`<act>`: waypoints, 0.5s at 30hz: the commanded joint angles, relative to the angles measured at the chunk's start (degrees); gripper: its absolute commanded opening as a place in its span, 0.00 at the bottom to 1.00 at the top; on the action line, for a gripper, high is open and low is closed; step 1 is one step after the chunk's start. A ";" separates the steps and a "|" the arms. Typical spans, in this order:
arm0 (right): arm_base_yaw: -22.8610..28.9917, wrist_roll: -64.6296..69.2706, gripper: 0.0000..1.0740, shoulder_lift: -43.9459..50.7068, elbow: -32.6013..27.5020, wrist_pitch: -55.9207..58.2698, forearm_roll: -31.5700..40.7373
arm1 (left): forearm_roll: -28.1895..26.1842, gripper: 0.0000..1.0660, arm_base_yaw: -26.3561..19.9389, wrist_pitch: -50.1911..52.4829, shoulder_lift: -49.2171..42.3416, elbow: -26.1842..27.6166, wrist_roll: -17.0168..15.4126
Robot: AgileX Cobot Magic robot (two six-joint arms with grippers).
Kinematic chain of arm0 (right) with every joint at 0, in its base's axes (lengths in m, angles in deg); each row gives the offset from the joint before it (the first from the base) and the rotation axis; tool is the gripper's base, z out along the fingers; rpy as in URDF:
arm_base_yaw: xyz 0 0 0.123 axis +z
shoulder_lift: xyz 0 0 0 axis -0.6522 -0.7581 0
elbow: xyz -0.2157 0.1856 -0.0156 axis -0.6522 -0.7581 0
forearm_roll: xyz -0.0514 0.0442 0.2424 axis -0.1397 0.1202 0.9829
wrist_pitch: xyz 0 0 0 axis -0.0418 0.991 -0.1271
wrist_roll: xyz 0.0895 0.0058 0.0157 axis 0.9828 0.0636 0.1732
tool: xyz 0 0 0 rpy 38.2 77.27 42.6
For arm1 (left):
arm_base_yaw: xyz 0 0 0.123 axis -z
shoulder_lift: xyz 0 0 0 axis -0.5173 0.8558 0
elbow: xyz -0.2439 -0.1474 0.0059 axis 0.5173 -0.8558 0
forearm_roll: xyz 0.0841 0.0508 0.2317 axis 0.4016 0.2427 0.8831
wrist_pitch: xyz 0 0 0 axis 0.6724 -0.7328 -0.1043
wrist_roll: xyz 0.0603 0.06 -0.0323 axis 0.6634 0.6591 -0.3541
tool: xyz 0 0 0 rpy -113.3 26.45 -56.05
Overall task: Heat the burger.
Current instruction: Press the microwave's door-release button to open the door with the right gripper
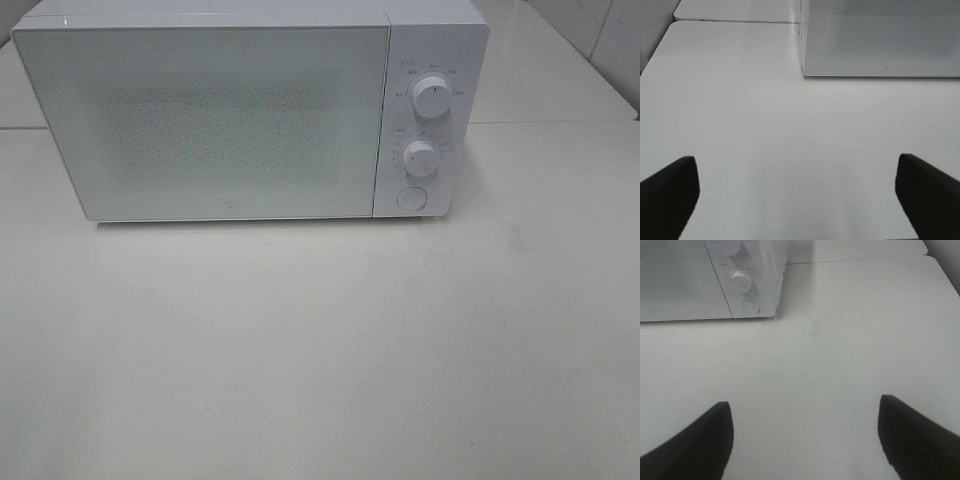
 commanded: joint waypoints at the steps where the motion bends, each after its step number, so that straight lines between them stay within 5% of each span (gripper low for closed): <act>1: -0.46 -0.52 0.71 1.49 -0.11 0.00 -0.11 | -0.40 0.94 0.06 0.63 -1.03 0.00 -0.40; 15: -0.46 -0.52 0.71 1.49 -0.11 0.00 -0.06 | -0.40 0.94 0.06 0.63 -1.03 0.00 -0.40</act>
